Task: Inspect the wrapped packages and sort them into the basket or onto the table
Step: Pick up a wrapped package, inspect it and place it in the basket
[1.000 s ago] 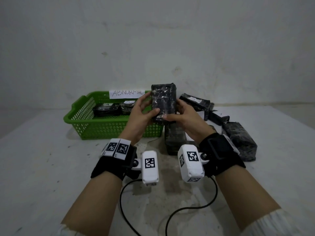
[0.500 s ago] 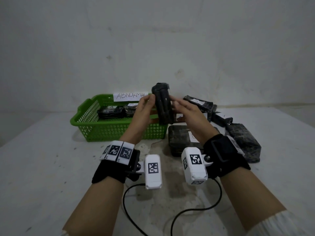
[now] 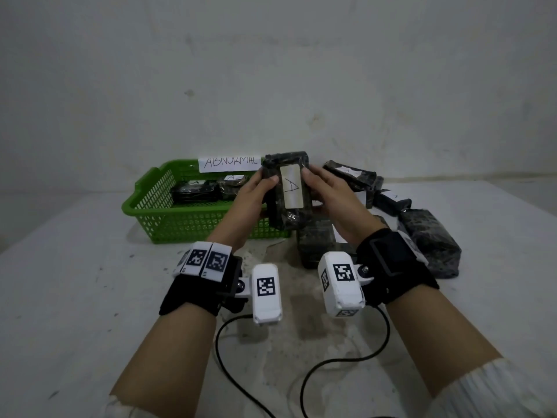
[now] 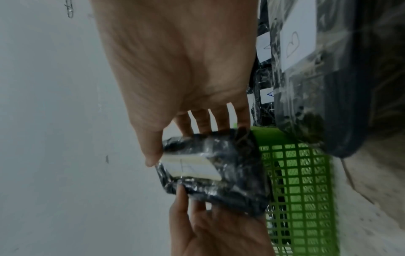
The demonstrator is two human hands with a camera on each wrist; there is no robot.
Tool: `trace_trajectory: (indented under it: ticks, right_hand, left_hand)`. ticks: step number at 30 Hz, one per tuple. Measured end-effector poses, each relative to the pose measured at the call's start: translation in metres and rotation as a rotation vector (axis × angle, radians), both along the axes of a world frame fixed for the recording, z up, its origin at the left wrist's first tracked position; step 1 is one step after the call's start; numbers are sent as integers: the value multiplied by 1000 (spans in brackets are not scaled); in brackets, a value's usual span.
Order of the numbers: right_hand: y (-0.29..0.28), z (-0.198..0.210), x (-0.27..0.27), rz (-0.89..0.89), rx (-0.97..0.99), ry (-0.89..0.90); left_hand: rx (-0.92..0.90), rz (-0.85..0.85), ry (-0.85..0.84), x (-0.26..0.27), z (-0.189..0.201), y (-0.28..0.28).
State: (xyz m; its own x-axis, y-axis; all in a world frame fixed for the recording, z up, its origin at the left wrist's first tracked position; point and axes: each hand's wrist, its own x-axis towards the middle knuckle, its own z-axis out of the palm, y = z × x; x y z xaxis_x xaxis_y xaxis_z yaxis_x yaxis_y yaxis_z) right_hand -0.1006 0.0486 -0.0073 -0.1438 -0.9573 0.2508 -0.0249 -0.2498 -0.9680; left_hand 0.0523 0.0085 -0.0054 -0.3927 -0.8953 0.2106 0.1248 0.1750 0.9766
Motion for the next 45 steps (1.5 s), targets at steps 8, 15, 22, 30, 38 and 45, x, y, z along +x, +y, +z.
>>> trace_trajectory:
  ticks: [8, 15, 22, 30, 38, 45]
  right_hand:
    - [1, -3, 6, -86, -27, -63]
    - [2, -2, 7, -88, -28, 19]
    - [3, -1, 5, -7, 17, 18]
    - [-2, -5, 4, -66, 8, 65]
    - [-3, -7, 3, -107, -32, 188]
    - [4, 1, 6, -11, 0, 61]
  left_hand:
    - [-52, 58, -25, -6, 1, 2]
    - [-66, 143, -30, -7, -5, -3]
    - [-130, 218, -24, -9, -6, -4]
    - [-151, 155, -117, -4, -7, -7]
    - [-136, 123, -100, -4, -7, -7]
    - [-195, 182, -18, -3, -3, -5]
